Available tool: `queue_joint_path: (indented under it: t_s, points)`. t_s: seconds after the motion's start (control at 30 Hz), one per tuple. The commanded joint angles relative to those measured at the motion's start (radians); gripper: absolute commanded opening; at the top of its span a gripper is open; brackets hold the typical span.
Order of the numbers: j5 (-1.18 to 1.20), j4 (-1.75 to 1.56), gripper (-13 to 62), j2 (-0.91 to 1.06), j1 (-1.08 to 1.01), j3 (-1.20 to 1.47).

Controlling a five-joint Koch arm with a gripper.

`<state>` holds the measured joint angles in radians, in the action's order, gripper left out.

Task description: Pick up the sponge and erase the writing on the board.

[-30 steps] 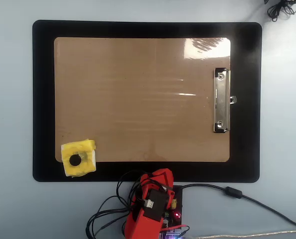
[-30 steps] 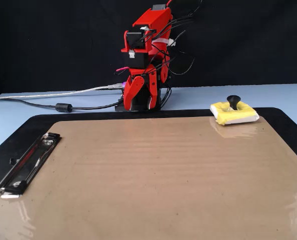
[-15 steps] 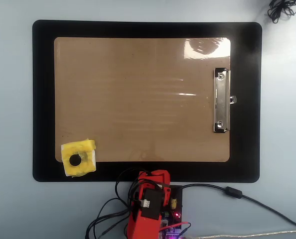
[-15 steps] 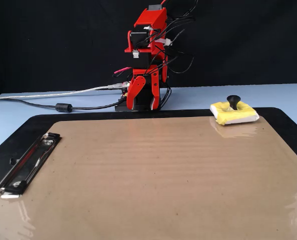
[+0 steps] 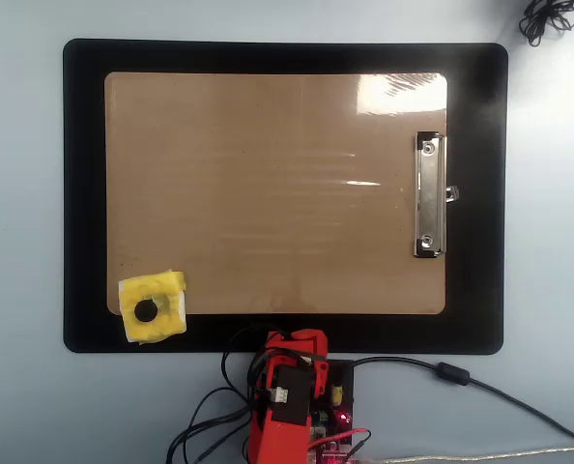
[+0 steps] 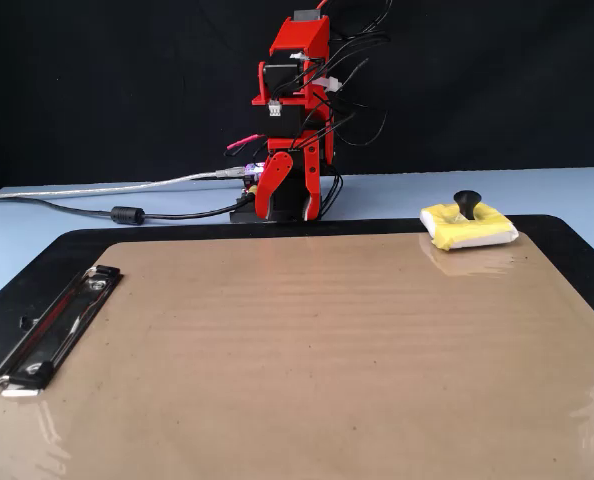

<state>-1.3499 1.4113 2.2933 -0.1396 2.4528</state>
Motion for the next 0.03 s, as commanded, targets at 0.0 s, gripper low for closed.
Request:
queue_joint_path:
  t_s: [0.0]
  points:
    - [-0.012, 0.018, 34.3, 0.054, -0.005, 0.008]
